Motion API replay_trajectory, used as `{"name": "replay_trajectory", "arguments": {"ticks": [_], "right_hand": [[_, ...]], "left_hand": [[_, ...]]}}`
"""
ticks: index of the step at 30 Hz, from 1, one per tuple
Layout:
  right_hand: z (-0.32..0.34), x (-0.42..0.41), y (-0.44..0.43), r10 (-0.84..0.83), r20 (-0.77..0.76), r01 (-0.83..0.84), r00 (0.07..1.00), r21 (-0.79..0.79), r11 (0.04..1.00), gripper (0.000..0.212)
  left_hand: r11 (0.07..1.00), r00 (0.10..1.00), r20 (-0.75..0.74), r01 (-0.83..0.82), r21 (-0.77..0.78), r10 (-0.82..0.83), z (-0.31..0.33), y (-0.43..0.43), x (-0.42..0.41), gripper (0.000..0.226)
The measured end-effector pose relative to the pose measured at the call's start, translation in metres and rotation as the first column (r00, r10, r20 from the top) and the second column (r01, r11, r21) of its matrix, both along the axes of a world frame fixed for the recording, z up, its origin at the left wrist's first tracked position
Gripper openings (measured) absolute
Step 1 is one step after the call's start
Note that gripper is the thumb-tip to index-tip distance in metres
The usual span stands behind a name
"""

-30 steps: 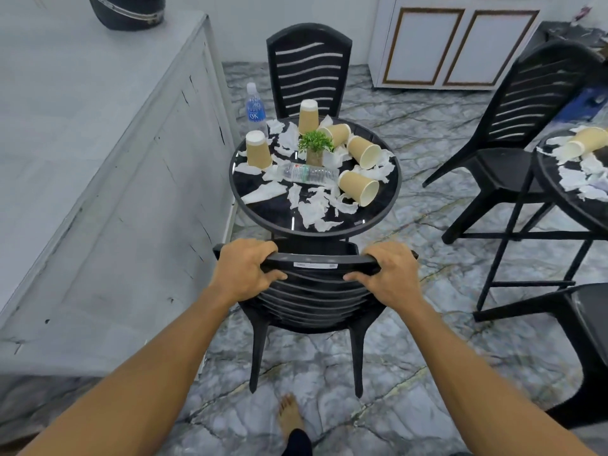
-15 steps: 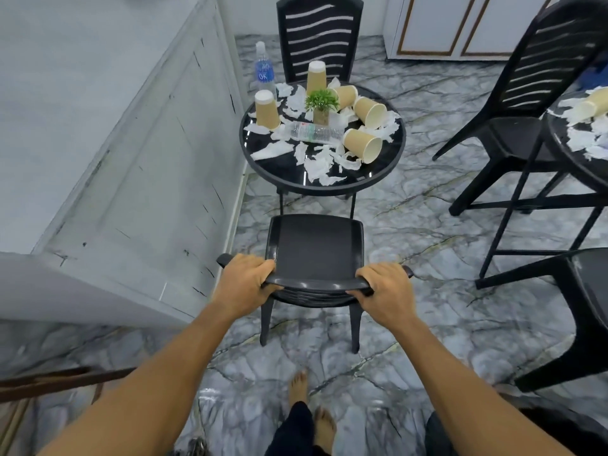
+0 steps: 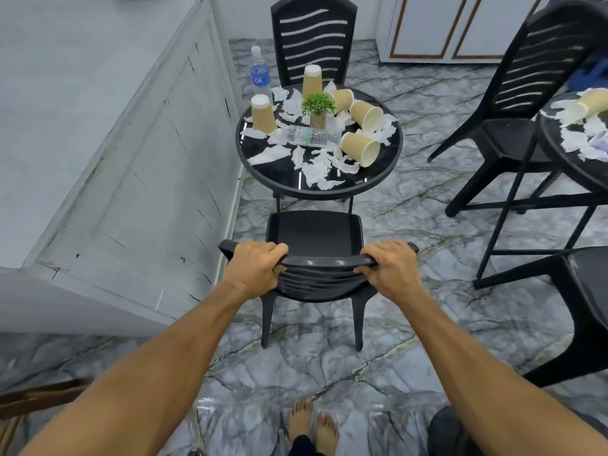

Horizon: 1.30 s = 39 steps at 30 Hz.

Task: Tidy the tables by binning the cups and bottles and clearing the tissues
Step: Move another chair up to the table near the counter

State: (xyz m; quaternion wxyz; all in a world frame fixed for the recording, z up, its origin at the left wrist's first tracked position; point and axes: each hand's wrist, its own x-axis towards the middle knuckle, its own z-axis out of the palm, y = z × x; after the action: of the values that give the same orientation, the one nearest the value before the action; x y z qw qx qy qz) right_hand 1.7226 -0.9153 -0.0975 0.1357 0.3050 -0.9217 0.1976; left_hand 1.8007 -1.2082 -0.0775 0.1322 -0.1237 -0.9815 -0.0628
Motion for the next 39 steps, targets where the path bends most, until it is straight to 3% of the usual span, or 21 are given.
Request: {"name": "replay_trajectory", "arguments": {"ticks": [4, 9, 12, 15, 25, 34, 39], "right_hand": [[-0.028, 0.023, 0.004, -0.081, 0.026, 0.081, 0.996, -0.011, 0.997, 0.024], [-0.020, 0.015, 0.002, -0.128, 0.132, 0.124, 0.983, 0.037, 0.992, 0.035], [-0.007, 0.024, 0.003, -0.092, 0.180, 0.090, 0.979, 0.022, 0.996, 0.050], [0.007, 0.026, 0.004, -0.060, 0.267, 0.064, 0.962, -0.005, 0.998, 0.064], [0.020, 0.019, 0.002, -0.040, 0.387, 0.052, 0.921, -0.020, 0.998, 0.055], [0.022, 0.020, 0.002, -0.064, 0.425, 0.074, 0.903, -0.006, 0.997, 0.067], [0.041, 0.021, 0.004, -0.056, 0.568, 0.057, 0.821, 0.016, 0.998, 0.066]], "left_hand": [[0.998, 1.000, 0.001, 0.001, 0.059, -0.001, -0.021, 0.006, 0.013, 0.015], [0.999, 0.980, 0.193, -0.046, 0.015, 0.042, -0.010, 0.004, 0.006, 0.050], [0.993, 0.977, 0.211, -0.040, 0.107, 0.017, -0.005, 0.007, 0.014, 0.068], [0.976, 0.975, 0.218, -0.079, 0.203, 0.034, 0.001, 0.010, 0.017, 0.064], [0.973, 0.962, 0.271, -0.098, 0.207, 0.039, 0.006, 0.010, 0.008, 0.070], [0.972, 0.952, 0.300, -0.120, 0.204, 0.054, 0.009, 0.009, 0.008, 0.072], [0.935, 0.861, 0.507, -0.213, 0.284, 0.042, 0.028, 0.013, 0.008, 0.069]]}}
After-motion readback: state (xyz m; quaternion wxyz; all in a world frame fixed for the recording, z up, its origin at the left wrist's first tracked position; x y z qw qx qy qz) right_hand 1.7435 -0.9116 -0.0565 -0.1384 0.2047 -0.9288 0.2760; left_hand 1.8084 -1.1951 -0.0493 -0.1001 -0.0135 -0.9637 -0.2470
